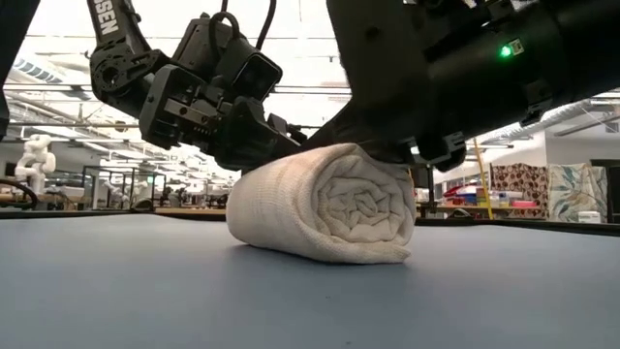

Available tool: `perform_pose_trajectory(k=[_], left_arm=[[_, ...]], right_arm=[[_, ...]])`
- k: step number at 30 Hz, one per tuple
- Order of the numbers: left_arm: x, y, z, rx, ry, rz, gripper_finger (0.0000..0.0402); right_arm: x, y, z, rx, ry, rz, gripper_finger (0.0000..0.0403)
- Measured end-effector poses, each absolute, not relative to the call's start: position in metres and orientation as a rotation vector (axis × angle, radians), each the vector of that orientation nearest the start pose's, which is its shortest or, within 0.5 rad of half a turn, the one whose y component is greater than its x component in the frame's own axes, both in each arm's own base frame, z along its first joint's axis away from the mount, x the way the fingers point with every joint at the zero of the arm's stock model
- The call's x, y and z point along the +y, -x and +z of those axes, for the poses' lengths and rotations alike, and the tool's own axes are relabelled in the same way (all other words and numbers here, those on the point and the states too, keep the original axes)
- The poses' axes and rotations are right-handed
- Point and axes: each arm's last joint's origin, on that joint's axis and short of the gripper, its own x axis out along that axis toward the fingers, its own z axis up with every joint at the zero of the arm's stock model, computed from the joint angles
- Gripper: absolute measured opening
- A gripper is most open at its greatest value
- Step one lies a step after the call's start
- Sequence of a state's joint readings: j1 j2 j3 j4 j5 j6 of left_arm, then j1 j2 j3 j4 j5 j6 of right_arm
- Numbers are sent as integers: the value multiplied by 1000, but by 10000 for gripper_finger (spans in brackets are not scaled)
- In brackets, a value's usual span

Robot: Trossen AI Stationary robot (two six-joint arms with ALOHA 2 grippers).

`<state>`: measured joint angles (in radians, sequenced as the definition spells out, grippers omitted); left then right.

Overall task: Roll towel into tight, uniform cylinder
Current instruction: Roll the white towel, then return to Home Position

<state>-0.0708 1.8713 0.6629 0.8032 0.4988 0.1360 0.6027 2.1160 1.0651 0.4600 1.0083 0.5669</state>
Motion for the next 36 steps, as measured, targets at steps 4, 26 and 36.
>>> perform_pose_trajectory(k=[4, 26, 36], left_arm=[[-37, -325, 116, 338, -48, -589, 15], [-31, -318, 176, 149, -146, -460, 15], [-18, -302, 210, 176, -77, -248, 15]], right_arm=[[207, -342, 110, 290, -90, -467, 0], [177, -309, 224, 363, -60, -385, 0], [146, -273, 272, 490, 62, -285, 0]])
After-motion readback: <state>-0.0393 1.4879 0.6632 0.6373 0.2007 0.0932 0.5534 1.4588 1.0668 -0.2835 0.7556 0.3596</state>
